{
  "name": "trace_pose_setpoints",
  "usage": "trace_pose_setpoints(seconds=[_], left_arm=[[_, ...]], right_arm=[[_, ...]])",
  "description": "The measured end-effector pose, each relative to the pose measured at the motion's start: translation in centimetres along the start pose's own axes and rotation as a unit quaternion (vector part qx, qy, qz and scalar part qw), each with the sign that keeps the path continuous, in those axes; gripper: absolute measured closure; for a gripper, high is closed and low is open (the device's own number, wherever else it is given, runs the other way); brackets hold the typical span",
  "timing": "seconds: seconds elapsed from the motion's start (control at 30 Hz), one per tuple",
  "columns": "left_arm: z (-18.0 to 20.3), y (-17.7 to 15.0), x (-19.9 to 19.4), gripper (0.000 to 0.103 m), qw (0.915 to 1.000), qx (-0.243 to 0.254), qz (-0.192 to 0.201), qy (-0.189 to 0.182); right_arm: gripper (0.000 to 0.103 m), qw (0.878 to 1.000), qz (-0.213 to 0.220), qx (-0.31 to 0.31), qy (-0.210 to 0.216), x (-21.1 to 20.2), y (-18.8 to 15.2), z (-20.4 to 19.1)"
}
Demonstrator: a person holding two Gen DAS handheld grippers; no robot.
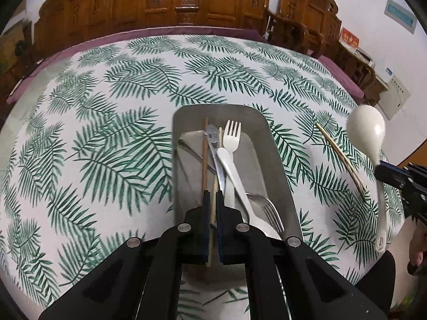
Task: Organize utensils
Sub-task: 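Carry the white spoon into the tray and release it with the left gripper, then lower the white spoon into the tray and open the right gripper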
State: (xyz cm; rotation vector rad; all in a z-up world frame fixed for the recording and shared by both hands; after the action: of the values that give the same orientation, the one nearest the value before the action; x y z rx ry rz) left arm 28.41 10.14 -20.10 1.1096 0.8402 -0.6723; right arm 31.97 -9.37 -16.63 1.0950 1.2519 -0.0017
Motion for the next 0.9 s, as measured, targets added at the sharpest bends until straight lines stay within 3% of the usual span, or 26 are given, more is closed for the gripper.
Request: trace_pose_setpoints(seconds=[0.17,0.27,0.37,0.47,0.53,0.9], left_arm=[[-1.4,-0.1,-2.0,0.095,0.9999,-0.004,0.015,0.002],[-2.2,0.0,-3.2,0.057,0.9996,-0.009,0.027,0.001],[-3.1,0.0,-4.2,0.037,0.9992,-0.016,0.038,0.003],[-3.9,0.0,-4.9,0.027,0.9987,-0.022,0.045,0.005],[-4.3,-0.1,-5.3,0.023,0.9985,-0.025,0.048,0.007],[-7.3,-0.4,-6.5,0.022,0.9974,-0.04,0.057,0.016]], right_arm=[[0.098,1.0,0.003,-0.012,0.014,1.5,2.2,-1.7],[0.098,1.0,0.002,-0.02,0.024,2.7,3.5,-2.9],[0.098,0.999,0.0,-0.029,0.033,4.0,4.7,-4.2],[0.098,0.999,-0.004,-0.03,0.043,5.5,5.7,-5.1],[0.098,0.998,-0.007,-0.027,0.05,6.8,6.4,-5.6],[0.098,0.996,-0.042,-0.008,0.078,12.8,7.7,-7.6]])
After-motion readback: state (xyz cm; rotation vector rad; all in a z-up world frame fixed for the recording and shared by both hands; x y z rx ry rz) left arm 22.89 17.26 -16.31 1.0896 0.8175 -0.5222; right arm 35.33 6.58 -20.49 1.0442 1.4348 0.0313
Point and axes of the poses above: each gripper's, at about its wrist camera, not at the fingertips, and x roughly the way its jaws point, z to its right, y to its top, the point moved 1 cm from there along x, roughly the way its jaws point, and after that the axes turned 10 degrees about -x, right-handed, at the moved point
